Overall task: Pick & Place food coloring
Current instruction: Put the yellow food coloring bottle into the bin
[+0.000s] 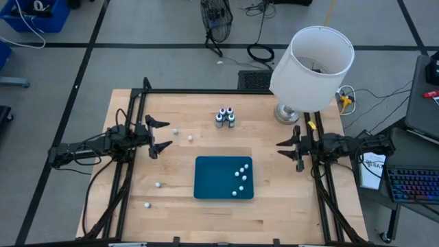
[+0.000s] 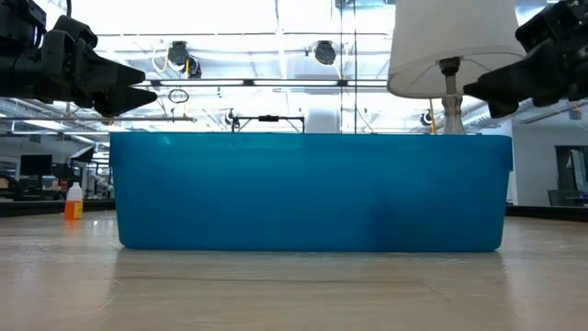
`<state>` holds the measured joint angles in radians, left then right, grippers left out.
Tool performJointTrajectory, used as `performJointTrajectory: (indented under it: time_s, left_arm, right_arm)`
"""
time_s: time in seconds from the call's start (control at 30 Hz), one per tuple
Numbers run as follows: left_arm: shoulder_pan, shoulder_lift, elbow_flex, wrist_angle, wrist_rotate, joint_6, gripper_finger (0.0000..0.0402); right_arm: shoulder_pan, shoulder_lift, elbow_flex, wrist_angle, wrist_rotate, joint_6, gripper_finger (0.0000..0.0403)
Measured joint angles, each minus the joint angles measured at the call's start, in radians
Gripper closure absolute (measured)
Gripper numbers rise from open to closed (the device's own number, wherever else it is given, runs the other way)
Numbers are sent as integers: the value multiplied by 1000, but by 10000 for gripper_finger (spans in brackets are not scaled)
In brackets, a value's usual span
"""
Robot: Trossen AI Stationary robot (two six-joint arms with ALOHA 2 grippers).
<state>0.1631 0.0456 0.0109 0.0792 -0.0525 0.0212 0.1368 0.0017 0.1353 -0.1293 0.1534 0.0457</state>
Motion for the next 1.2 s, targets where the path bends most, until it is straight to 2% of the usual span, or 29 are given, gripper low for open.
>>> performJointTrajectory:
  time_s: [0.57,0.73,0.9,1.1,1.2]
  left_arm:
    - [0,0,0,68,0,-5,2]
    - [0,0,0,88,-3,-133,2]
    - [-1,0,0,83,7,-126,2]
    - [-1,0,0,64,51,-308,2]
    - [-1,0,0,65,-42,-366,2]
  right_arm:
    - [0,11,-73,162,-1,28,289]
    - [0,10,-76,235,2,21,289]
    - [0,11,-76,242,2,21,289]
    - [0,11,-76,245,2,21,289]
    - [0,11,-76,246,2,21,289]
